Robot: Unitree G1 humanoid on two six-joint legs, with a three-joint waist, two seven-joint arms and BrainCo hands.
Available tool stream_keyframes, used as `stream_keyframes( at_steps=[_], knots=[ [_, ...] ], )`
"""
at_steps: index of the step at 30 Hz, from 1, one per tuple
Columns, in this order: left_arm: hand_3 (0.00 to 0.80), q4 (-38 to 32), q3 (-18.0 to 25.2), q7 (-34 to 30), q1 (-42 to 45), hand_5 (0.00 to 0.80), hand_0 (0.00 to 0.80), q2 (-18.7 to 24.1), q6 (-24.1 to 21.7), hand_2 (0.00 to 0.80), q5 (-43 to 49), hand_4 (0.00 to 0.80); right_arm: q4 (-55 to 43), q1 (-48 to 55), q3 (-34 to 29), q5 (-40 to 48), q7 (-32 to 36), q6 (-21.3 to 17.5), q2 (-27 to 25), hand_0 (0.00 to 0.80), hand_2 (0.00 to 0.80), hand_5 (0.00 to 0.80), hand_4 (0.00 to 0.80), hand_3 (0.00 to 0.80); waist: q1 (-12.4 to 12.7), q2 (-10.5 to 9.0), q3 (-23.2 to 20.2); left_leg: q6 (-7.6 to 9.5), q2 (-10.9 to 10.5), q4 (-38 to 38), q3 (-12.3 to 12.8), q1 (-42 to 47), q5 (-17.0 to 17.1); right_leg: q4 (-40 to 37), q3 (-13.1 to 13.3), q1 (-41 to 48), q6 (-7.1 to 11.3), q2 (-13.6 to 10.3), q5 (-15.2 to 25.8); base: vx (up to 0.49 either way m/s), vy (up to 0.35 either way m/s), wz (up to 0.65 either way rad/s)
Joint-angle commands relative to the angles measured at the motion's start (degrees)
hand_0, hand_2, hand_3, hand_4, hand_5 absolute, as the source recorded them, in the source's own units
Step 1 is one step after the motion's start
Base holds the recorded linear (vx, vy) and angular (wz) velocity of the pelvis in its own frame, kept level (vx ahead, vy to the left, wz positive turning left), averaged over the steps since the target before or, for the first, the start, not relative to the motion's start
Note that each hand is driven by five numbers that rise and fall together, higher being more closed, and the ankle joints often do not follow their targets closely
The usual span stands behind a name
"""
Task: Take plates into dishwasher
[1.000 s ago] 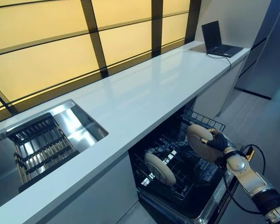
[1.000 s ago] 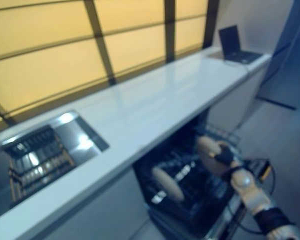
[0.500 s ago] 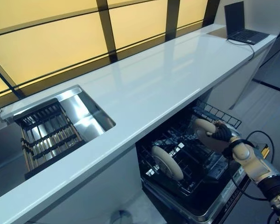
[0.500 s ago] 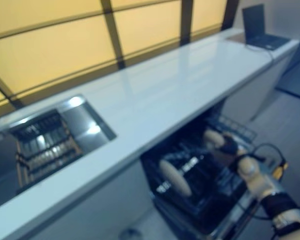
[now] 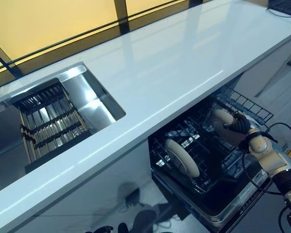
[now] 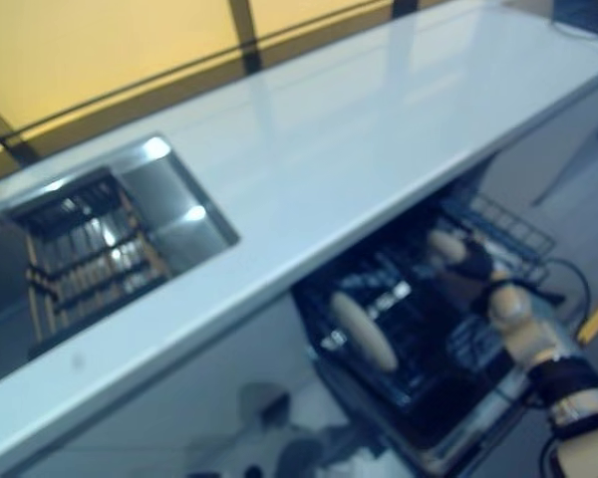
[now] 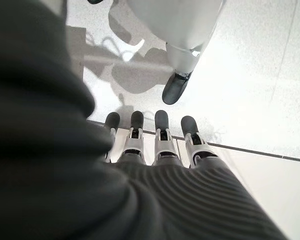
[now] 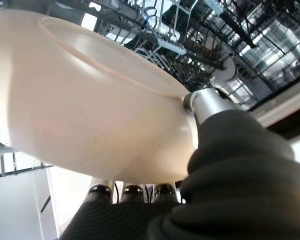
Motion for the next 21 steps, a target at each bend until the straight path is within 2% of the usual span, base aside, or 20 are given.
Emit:
stream_keyframes(
  at_steps=[1,10,21],
  knots=[
    [0.000,-0.02,-3.41,1.50,-1.11,0.000,0.000,1.46,-1.46,0.000,-2.29,0.000,0.66,-7.90,1.42,-0.20,-2.65,0.28,-4.49,0.800,0.800,0.800,0.800,0.800,1.10,0.45,0.11,0.53,-0.46,0.24,-1.82,-5.61,0.91,17.49,0.68,-7.78,-5.86,2.34,-10.80,0.000,0.000,0.00],
    [0.000,-1.14,-3.83,2.54,-1.48,0.000,0.000,0.98,-2.59,0.000,-4.05,0.000,2.55,-10.52,2.29,-0.44,-2.90,2.40,-3.30,0.800,0.800,0.800,0.800,0.800,1.33,1.97,2.42,0.27,-0.15,0.23,-1.62,-7.05,2.01,19.66,0.77,-10.22,-6.51,2.59,-11.95,0.001,0.013,0.00],
    [0.000,-4.19,-4.39,3.56,-1.84,0.000,0.000,1.51,-2.49,0.000,-6.22,0.000,4.36,-12.46,3.04,-1.25,-3.08,4.17,-2.87,0.800,0.800,0.800,0.800,0.800,1.87,3.53,4.63,0.76,-0.89,0.66,-1.90,-9.29,2.51,22.93,0.79,-13.99,-6.55,1.80,-12.49,0.000,0.000,0.00]
  ],
)
